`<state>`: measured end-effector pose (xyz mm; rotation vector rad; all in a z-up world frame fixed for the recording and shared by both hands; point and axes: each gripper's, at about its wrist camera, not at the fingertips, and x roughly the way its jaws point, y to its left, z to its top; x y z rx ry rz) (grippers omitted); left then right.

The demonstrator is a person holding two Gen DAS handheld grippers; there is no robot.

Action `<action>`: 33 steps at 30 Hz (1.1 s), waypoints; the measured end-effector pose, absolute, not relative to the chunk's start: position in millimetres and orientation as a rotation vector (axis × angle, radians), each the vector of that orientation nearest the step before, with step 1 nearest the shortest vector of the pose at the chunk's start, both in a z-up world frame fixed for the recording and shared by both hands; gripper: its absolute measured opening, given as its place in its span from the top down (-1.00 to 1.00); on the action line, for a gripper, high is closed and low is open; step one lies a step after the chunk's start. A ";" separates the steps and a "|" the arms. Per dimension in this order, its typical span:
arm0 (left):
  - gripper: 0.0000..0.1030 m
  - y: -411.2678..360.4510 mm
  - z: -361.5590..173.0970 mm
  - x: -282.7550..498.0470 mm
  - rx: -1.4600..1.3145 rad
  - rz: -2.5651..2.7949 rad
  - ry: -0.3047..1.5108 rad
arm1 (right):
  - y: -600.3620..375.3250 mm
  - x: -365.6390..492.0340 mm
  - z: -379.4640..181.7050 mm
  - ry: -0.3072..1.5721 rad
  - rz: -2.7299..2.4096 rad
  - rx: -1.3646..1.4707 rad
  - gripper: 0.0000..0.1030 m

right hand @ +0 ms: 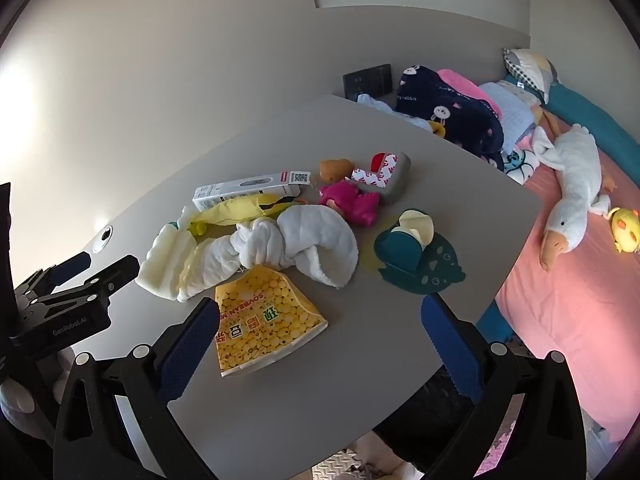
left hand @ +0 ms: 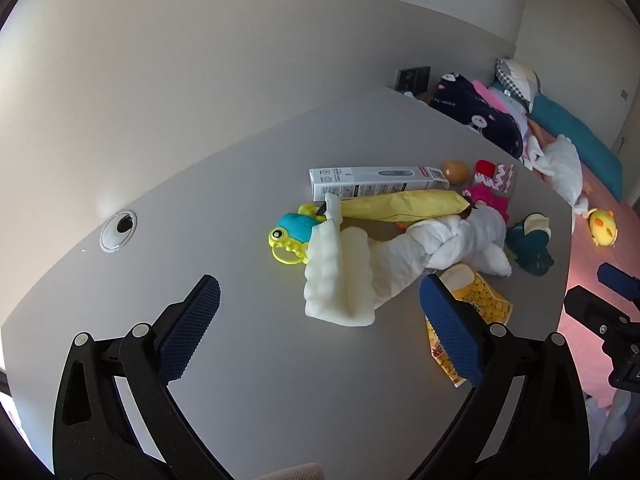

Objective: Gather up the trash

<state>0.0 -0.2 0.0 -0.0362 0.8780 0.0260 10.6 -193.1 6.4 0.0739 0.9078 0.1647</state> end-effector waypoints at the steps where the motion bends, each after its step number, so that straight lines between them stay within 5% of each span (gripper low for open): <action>1: -0.87 0.0 0.0 0.0 -0.037 0.027 0.878 | -192.6 10.9 6.1 0.915 0.166 0.073 -0.95; 33: -0.87 -1.1 -2.3 4.9 -0.053 0.026 0.898 | -195.0 18.3 2.9 0.926 0.159 0.070 -0.95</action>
